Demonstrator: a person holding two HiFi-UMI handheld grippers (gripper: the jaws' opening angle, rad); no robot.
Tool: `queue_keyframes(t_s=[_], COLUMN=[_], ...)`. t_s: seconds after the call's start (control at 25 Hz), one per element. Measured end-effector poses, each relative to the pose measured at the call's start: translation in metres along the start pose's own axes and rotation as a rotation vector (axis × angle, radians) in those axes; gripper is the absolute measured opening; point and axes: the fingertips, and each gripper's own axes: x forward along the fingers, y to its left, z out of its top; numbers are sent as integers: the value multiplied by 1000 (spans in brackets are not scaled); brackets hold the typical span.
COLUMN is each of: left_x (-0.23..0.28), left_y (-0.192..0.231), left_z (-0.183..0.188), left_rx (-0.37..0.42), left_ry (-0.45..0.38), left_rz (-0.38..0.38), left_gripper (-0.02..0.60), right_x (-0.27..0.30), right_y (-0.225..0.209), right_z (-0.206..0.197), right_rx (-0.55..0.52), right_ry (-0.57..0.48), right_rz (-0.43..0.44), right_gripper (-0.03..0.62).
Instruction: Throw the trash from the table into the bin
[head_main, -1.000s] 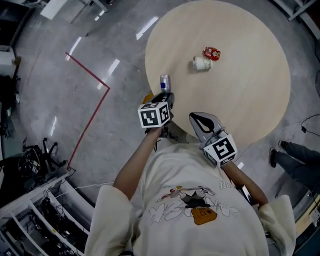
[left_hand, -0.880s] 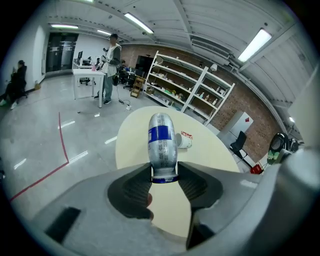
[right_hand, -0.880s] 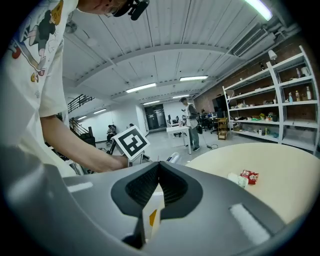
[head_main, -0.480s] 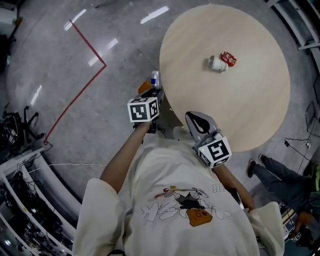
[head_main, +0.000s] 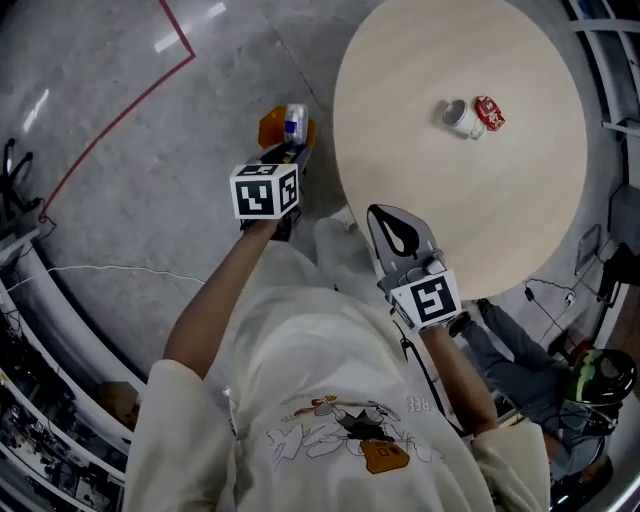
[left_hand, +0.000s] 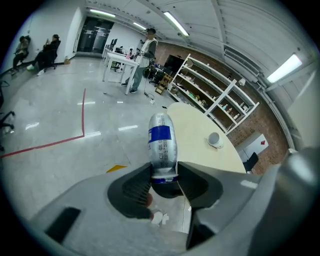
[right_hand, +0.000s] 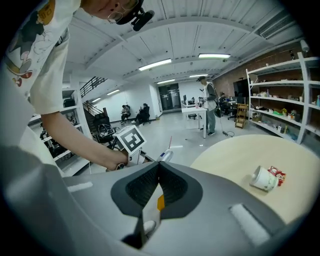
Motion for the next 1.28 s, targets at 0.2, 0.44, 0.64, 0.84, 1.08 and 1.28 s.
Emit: queue_keyframes(t_s=[0.2, 0.44, 0.64, 0.84, 1.08, 1.28], left_x=[34, 79, 102, 125, 160, 197], left_y=[33, 71, 107, 135, 166, 207], left_z=[-15, -44, -66, -81, -110, -143], left_rx=[-42, -44, -70, -85, -88, -104], left_ry=[5, 33, 46, 48, 66, 105], left_rz=[11, 5, 21, 20, 5, 11], left_gripper=[170, 170, 170, 170, 170, 170], right_x=[36, 92, 139, 185, 239, 280], right_y=[5, 12, 24, 36, 45, 33], right_z=[-15, -32, -55, -93, -146, -197], right_rx=[-21, -14, 71, 169, 201, 141], right_ry=[45, 58, 36, 40, 65, 111], right_rz=[51, 91, 112, 80, 36, -45], right_gripper=[8, 8, 8, 8, 6, 6])
